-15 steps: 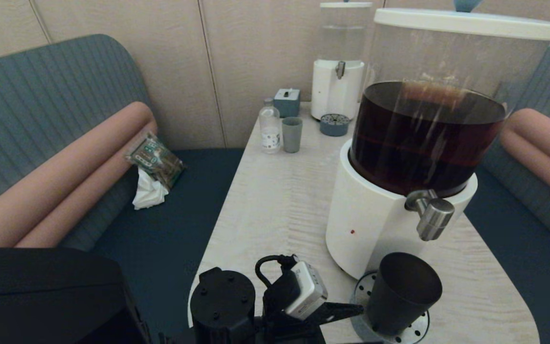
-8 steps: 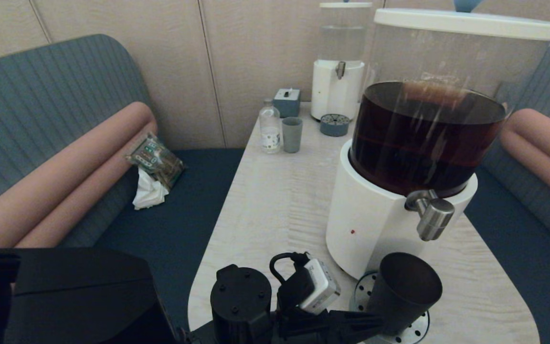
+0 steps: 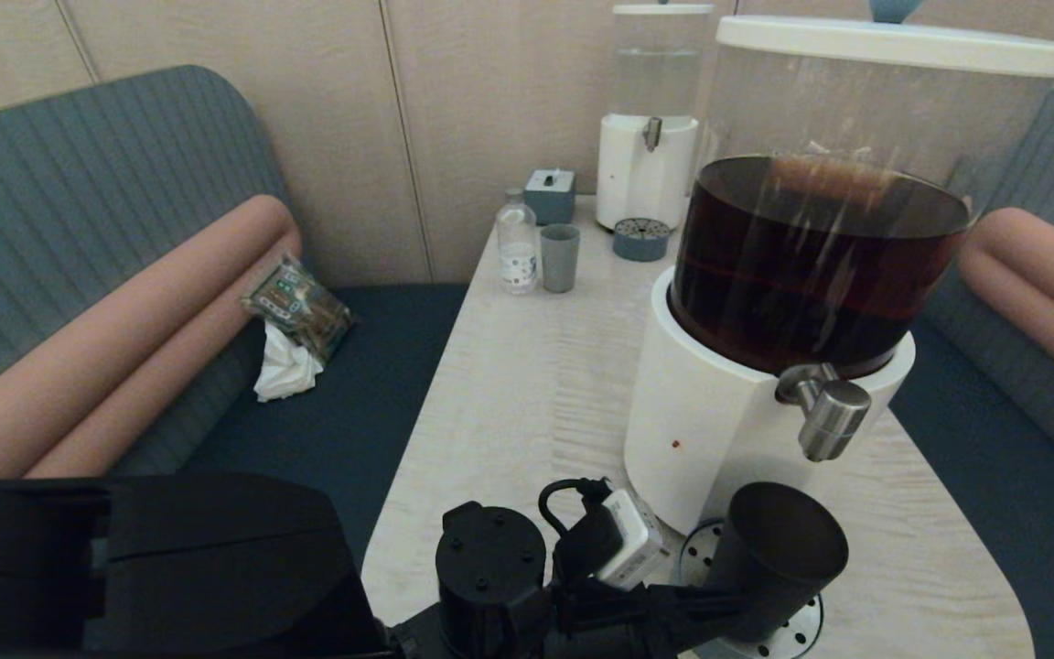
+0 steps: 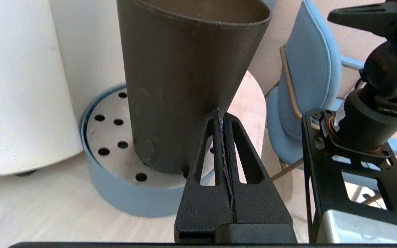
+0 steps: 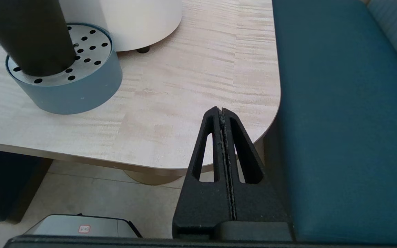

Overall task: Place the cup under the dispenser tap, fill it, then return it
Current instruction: Turn on the faucet

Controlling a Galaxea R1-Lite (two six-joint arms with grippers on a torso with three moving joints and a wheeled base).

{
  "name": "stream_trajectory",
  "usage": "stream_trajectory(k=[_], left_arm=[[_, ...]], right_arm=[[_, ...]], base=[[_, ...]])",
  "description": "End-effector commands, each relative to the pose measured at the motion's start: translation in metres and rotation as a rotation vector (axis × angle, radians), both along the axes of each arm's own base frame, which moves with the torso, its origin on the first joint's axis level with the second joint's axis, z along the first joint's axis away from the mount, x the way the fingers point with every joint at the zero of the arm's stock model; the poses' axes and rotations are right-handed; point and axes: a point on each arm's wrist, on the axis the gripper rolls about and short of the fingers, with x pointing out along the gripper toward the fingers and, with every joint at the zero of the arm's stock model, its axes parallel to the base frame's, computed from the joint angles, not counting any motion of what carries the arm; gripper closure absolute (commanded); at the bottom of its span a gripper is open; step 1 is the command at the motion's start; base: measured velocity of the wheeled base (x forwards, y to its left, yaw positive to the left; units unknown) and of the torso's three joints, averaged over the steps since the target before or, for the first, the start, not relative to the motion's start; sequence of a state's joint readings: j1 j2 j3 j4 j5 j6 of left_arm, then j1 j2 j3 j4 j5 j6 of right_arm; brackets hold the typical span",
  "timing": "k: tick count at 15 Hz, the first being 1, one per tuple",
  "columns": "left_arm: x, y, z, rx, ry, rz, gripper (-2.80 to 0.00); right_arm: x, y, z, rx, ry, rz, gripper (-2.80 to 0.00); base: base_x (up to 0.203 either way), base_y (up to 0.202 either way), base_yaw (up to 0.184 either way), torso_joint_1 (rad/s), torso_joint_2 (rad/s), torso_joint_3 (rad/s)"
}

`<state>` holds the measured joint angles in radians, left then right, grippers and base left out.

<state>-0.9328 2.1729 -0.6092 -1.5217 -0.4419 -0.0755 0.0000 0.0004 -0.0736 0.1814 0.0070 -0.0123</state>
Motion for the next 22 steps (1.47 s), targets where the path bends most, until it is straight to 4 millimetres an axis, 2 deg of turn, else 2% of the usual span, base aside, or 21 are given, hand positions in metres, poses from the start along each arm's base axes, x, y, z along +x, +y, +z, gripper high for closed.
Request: stream_trajectory(k=[1,9,12,17,20,22], left_arm=[[0.002,-0.003,-0.001,-0.007,-0.004,-0.003,0.00],[0.002,-0.008,0.000,-0.020,-0.014,-0.011,0.00],[-0.006,0.001,0.013,-0.031,-0.028,-0.013,0.00],[-0.031,0.045,0.042,-0.043,-0.037,0.039,0.00],[-0.009,0.087,0.075,-0.134,-0.082,0.302,0.00],[-0.001,0.114,0.096,-0.201,-0.118,0.431,0.00]], right_arm=[[0.000,0.000,0.000,0.000,0.001,0.001,0.00],[0.000,0.000,0.000,0.000,0.001,0.001,0.00],[0.000,0.000,0.000,0.000,0.001,0.001,0.00],[0.000,0.000,0.000,0.000,0.001,0.001,0.00],[0.000,0.000,0.000,0.000,0.001,0.001,0.00],[0.000,0.000,0.000,0.000,0.001,0.001,0.00]], base=[[0.000,0.000,0.000,0.000,0.00,0.000],[0.000,0.000,0.000,0.000,0.00,0.000],[0.000,0.000,0.000,0.000,0.00,0.000],[0.000,0.000,0.000,0.000,0.00,0.000],[0.000,0.000,0.000,0.000,0.00,0.000],[0.000,0.000,0.000,0.000,0.00,0.000]])
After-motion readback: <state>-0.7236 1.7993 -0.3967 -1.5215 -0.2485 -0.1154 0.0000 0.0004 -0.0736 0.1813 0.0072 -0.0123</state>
